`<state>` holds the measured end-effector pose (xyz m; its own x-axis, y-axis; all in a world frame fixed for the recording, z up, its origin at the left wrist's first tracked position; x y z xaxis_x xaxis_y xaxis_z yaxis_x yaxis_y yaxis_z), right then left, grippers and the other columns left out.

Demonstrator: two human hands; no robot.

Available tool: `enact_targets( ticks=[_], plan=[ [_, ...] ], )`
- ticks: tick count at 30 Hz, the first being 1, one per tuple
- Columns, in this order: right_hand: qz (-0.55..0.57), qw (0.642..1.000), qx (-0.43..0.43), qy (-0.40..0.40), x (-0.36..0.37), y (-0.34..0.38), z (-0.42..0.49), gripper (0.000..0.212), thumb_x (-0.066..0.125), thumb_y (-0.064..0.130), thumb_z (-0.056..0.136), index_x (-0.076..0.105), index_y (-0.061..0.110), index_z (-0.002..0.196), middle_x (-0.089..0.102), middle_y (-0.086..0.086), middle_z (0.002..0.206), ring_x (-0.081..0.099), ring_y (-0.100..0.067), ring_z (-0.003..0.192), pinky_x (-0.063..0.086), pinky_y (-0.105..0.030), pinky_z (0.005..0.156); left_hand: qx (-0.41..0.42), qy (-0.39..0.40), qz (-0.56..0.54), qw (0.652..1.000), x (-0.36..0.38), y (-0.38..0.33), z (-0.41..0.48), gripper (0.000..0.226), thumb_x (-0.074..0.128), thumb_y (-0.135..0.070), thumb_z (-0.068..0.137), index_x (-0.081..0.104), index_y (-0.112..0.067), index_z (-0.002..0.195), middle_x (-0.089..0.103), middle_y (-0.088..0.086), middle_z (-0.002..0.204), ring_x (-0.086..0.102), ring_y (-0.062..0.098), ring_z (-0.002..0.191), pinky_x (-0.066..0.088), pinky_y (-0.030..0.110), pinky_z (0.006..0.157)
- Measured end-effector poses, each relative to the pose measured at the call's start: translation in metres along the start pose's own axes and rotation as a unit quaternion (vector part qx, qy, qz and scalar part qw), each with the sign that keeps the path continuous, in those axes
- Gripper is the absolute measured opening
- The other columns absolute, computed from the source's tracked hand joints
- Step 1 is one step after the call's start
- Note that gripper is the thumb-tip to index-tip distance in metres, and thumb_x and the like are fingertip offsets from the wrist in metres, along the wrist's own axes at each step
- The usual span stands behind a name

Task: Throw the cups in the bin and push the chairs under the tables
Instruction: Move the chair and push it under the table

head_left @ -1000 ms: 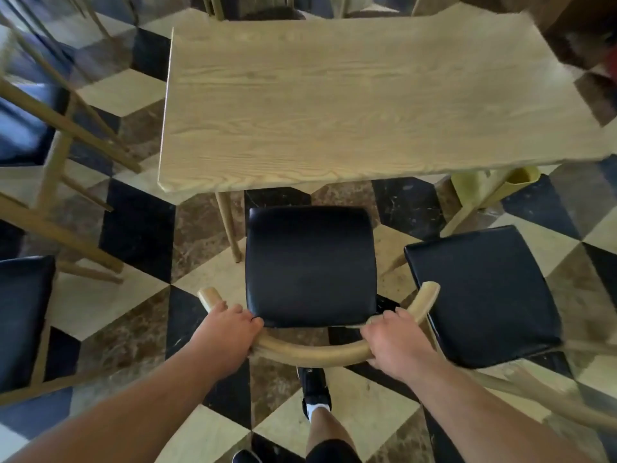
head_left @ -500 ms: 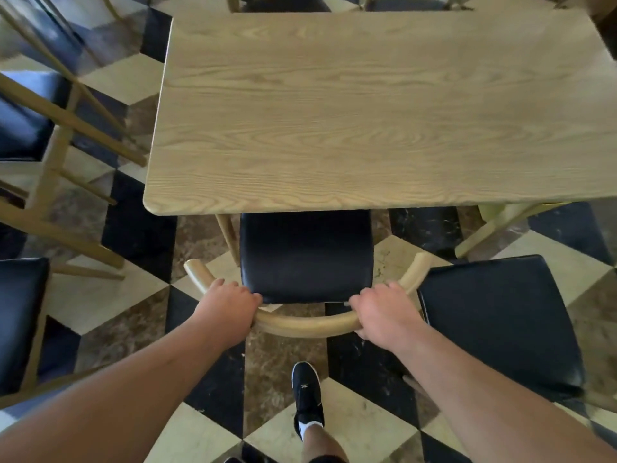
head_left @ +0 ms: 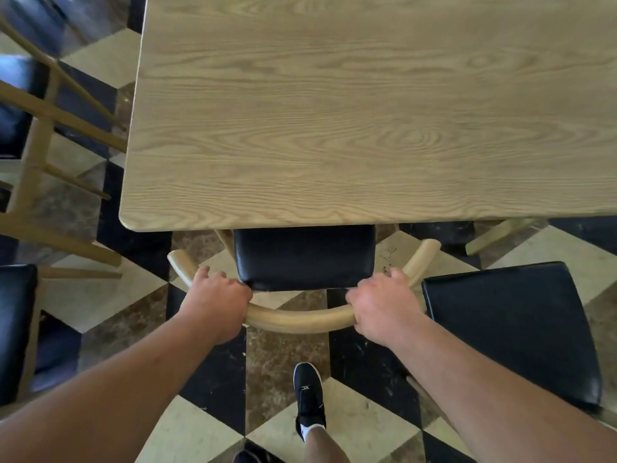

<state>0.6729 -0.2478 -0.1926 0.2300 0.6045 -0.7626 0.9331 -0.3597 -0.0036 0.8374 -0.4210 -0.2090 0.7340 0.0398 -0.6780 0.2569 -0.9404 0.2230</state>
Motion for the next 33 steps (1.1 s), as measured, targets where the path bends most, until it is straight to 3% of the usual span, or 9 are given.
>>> enact_targets(
  ticks=[11,15,18,22,24,26,28,33],
  plan=[
    [-0.016,1.000,0.010,0.013,-0.004,0.003,-0.002,0.020,0.072,0.043,0.095,0.071,0.033,0.112,0.067,0.002,0.105,0.060,-0.026,0.107,0.038,-0.057,0.107,0.031,0.027,-0.007,0.999,-0.001,-0.001,0.000,0.027,0.055,-0.029,0.096,0.068,-0.035,0.119,0.069,-0.006,0.117,0.059,0.025,0.111,0.039,0.053,0.106],
    [-0.013,1.000,0.015,0.008,-0.002,0.005,-0.003,0.021,0.073,0.044,0.094,0.071,0.033,0.111,0.065,0.003,0.101,0.060,-0.025,0.101,0.040,-0.055,0.106,0.036,0.018,-0.015,0.999,-0.001,-0.002,-0.001,0.028,0.054,-0.029,0.095,0.067,-0.036,0.119,0.068,-0.007,0.114,0.060,0.023,0.109,0.040,0.051,0.103],
    [-0.028,0.999,0.044,-0.007,-0.004,0.005,-0.006,0.022,0.074,0.042,0.093,0.071,0.033,0.113,0.062,0.002,0.101,0.059,-0.026,0.105,0.037,-0.058,0.113,0.024,-0.005,-0.023,0.999,-0.005,0.000,-0.004,0.030,0.057,-0.031,0.093,0.067,-0.037,0.120,0.069,-0.008,0.114,0.062,0.023,0.110,0.041,0.050,0.104],
    [0.003,0.989,0.142,-0.048,0.003,0.008,-0.023,0.049,0.079,0.037,0.092,0.056,0.025,0.133,0.063,-0.009,0.128,0.053,-0.036,0.130,0.031,-0.061,0.122,-0.065,-0.103,-0.091,0.988,-0.007,0.001,-0.033,0.040,0.058,-0.025,0.095,0.053,-0.027,0.135,0.058,0.002,0.136,0.053,0.028,0.132,0.032,0.049,0.122],
    [0.070,0.980,0.159,-0.092,0.004,0.018,-0.043,0.077,0.079,0.049,0.091,0.040,0.022,0.150,0.055,-0.012,0.148,0.041,-0.039,0.147,0.035,-0.059,0.121,-0.093,-0.131,-0.204,0.966,0.001,-0.005,-0.061,0.058,0.062,-0.029,0.096,0.041,-0.024,0.150,0.042,0.006,0.159,0.031,0.029,0.153,0.027,0.050,0.127],
    [0.130,0.975,0.131,-0.120,0.005,0.035,-0.075,0.094,0.073,0.057,0.094,0.022,0.022,0.164,0.038,-0.012,0.165,0.029,-0.038,0.156,0.037,-0.055,0.120,-0.068,-0.121,-0.290,0.947,0.009,-0.024,-0.094,0.080,0.068,-0.041,0.095,0.029,-0.025,0.163,0.023,0.003,0.174,0.014,0.027,0.162,0.025,0.049,0.128],
    [0.141,0.975,0.095,-0.145,0.005,0.049,-0.112,0.093,0.066,0.059,0.099,0.016,0.023,0.168,0.032,-0.011,0.171,0.032,-0.034,0.155,0.037,-0.051,0.122,-0.044,-0.127,-0.297,0.945,0.008,-0.039,-0.128,0.087,0.067,-0.049,0.095,0.024,-0.026,0.167,0.020,0.002,0.177,0.021,0.028,0.161,0.024,0.048,0.128],
    [0.136,0.975,0.096,-0.148,0.025,0.057,-0.223,0.085,0.047,0.077,0.098,0.033,0.024,0.163,0.047,-0.004,0.162,0.040,-0.028,0.150,0.033,-0.049,0.124,-0.015,-0.133,-0.265,0.955,-0.002,-0.073,-0.211,0.084,0.065,-0.056,0.096,0.026,-0.030,0.167,0.020,0.001,0.177,0.025,0.028,0.160,0.027,0.049,0.128]
  ],
)
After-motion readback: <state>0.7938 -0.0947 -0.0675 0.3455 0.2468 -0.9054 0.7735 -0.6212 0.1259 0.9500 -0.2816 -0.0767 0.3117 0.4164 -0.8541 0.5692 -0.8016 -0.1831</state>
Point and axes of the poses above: each hand's wrist, its own z-axis towards the middle knuckle, its own x-axis out of the palm, y = z × x, the point moved 10 cm from there along z, towards the middle knuckle
